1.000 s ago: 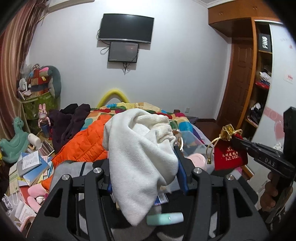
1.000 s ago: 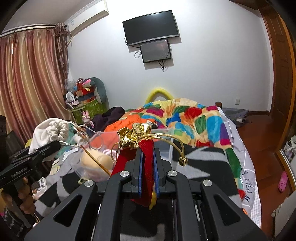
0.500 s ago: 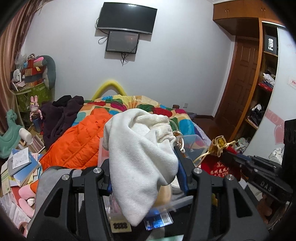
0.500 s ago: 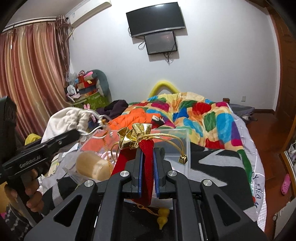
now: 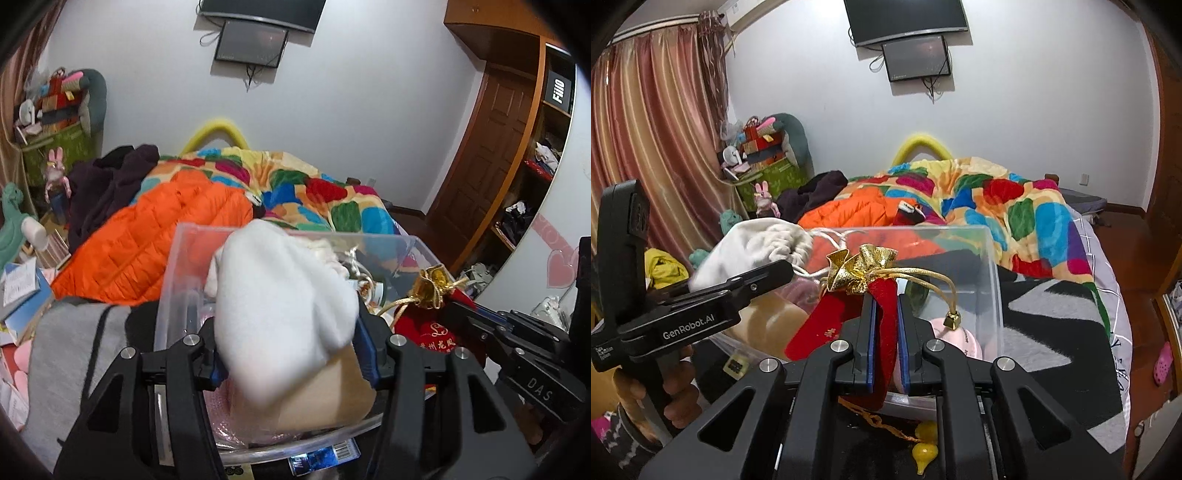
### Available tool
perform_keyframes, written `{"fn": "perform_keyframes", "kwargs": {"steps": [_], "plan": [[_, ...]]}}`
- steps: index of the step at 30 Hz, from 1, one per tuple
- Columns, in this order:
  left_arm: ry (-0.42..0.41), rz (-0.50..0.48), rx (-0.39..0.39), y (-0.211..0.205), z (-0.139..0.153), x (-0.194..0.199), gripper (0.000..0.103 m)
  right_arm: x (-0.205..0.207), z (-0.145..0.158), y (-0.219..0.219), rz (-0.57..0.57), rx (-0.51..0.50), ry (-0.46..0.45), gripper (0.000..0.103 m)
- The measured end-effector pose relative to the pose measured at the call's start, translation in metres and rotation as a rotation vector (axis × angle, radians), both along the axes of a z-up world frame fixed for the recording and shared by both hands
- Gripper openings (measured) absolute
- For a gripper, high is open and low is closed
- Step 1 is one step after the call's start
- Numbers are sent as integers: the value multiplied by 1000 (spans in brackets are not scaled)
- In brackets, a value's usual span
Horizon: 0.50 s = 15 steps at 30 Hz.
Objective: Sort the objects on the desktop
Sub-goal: 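Lower the white pouch and red bag into the clear box and open both tools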
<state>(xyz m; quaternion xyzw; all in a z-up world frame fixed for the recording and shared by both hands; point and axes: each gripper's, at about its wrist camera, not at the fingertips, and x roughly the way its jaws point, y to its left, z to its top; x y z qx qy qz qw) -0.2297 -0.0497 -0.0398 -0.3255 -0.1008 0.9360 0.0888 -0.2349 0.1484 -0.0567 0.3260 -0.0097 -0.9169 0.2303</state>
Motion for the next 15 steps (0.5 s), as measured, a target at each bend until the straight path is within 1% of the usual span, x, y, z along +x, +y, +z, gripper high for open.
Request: {"fn": "perform_keyframes", "kwargs": {"steps": [3,4,8,9,11,12,13,14,15], "plan": [[21,-8,-60,4,-4,4,56,2,-5,-5,9,29,-12,11],[38,-10,-67,4,-4,6,56,3,-6,-7,13,34,-10,11],[49,-10,-70,3,-4,9,56,9,-7,-13,13,70,11,11],[54,-4,-71,3,-4,11,58,10,-7,-13,12,74,12,11],[58,1,-71,2,-4,12,59,12,-7,-13,8,77,7,13],[58,1,-67,1,-3,13,60,12,-7,-11,2,78,-1,19],[58,-3,-61,1,-2,14,61,12,-7,-10,-5,78,-10,30],[61,-5,-61,2,-1,14,62,15,-6,-6,-21,69,-8,35],[71,-6,-68,3,1,15,62,18,-5,-3,-32,58,2,45]]}}
